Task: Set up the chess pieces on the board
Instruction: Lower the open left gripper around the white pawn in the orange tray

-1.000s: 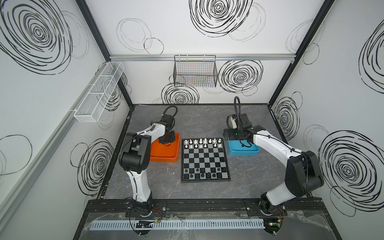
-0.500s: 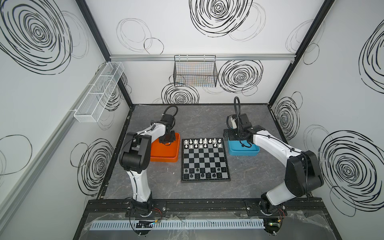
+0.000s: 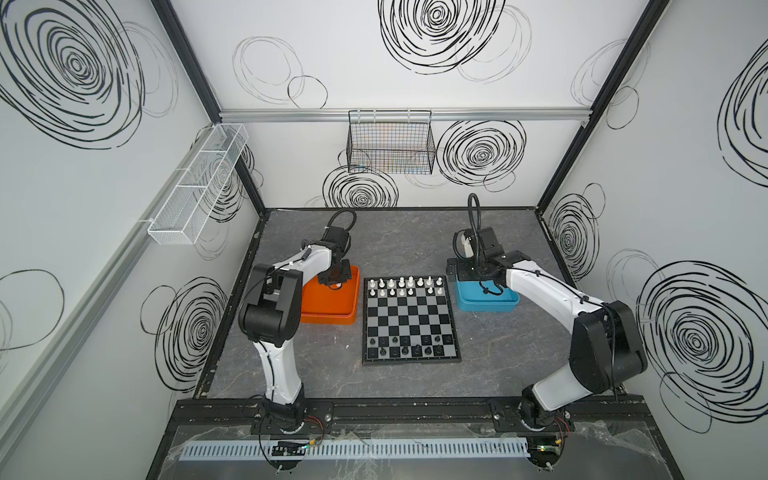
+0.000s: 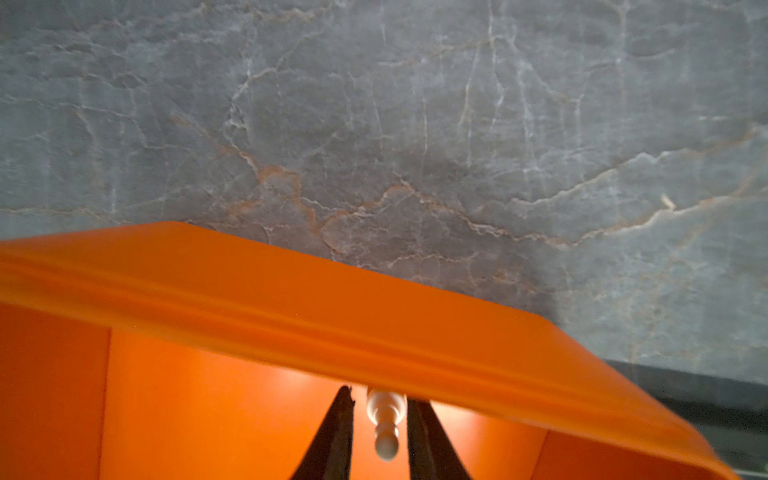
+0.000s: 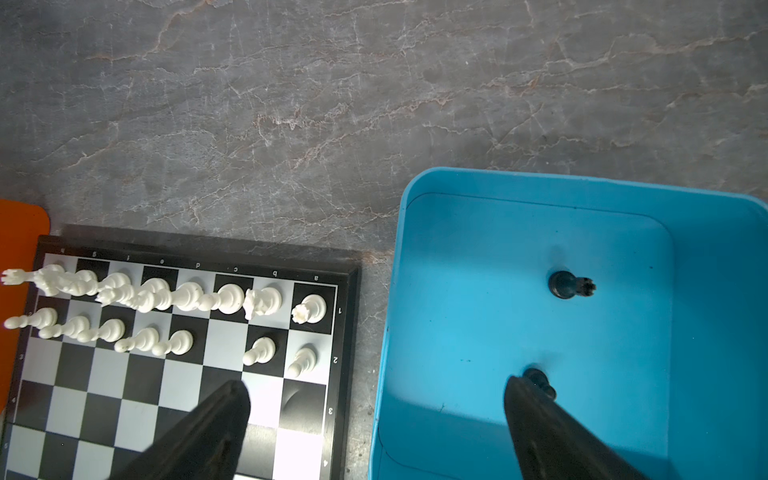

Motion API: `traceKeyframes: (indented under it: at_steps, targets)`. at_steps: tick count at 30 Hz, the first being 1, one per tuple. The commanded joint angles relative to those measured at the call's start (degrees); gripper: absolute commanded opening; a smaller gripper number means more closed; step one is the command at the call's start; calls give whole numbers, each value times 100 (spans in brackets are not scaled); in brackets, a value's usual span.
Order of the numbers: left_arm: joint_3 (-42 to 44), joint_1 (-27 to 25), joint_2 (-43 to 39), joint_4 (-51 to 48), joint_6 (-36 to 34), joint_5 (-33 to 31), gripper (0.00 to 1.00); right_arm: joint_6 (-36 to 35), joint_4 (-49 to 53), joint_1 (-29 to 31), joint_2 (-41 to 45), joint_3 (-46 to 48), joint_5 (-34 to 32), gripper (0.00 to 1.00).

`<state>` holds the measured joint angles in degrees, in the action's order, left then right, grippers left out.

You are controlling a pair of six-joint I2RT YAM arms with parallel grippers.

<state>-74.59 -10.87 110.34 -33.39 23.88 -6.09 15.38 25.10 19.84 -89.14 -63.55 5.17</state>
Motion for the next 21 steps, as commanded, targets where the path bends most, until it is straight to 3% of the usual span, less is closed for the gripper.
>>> traceKeyframes:
  at_steps: [1, 21]
  targets:
    - [-145, -46, -31, -107, -15, -138, 26, -50, -14, -17, -71, 42, -25, 100]
    - [-98, -142, -23, -159, -6, -50, 25, -49, -36, -17, -76, 70, 33, 100]
